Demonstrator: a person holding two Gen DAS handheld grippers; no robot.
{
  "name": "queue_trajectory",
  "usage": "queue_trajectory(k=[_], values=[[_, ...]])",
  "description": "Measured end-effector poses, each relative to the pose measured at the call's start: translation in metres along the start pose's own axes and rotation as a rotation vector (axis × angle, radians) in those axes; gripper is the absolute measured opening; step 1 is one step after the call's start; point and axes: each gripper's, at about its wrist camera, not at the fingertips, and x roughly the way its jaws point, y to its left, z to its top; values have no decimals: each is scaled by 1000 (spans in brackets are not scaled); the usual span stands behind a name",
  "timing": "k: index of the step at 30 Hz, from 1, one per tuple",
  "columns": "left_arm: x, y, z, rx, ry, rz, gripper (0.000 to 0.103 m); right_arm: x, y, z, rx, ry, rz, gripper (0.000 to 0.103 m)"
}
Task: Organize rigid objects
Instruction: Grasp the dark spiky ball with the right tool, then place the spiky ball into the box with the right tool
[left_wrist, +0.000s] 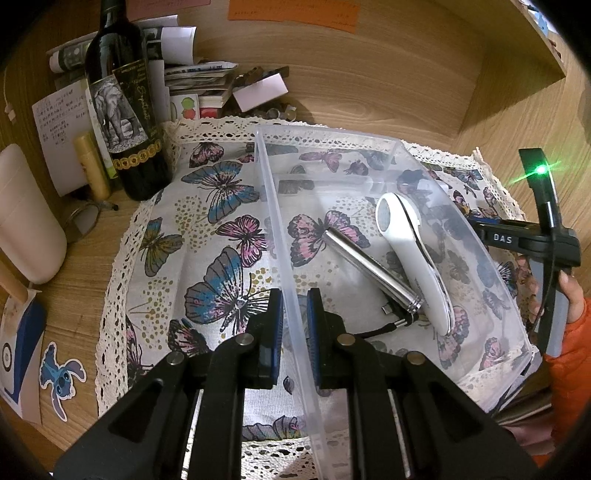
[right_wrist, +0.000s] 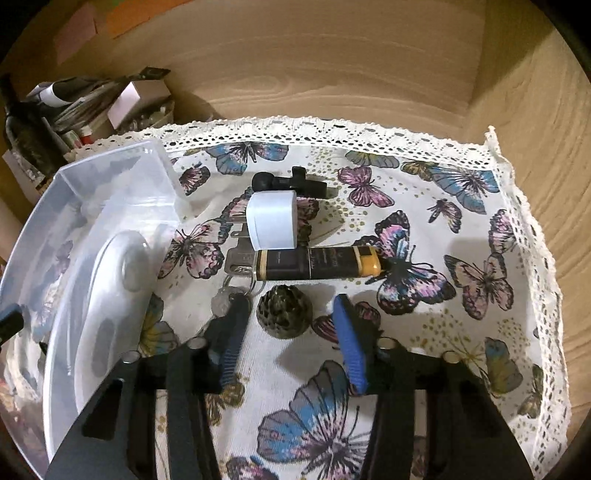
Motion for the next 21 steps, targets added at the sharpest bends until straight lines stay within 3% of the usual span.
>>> queue_trajectory(k=[1,10,21], values=[[0,0,0,-1,0,0,13,2,0,1,-4,9,8,28],[0,1,-1,1,0,0,12,-12,6,2,-37,-41,5,27],[0,1,-1,0,0,-1,12,-69,37,15,-115,-196,20,27]])
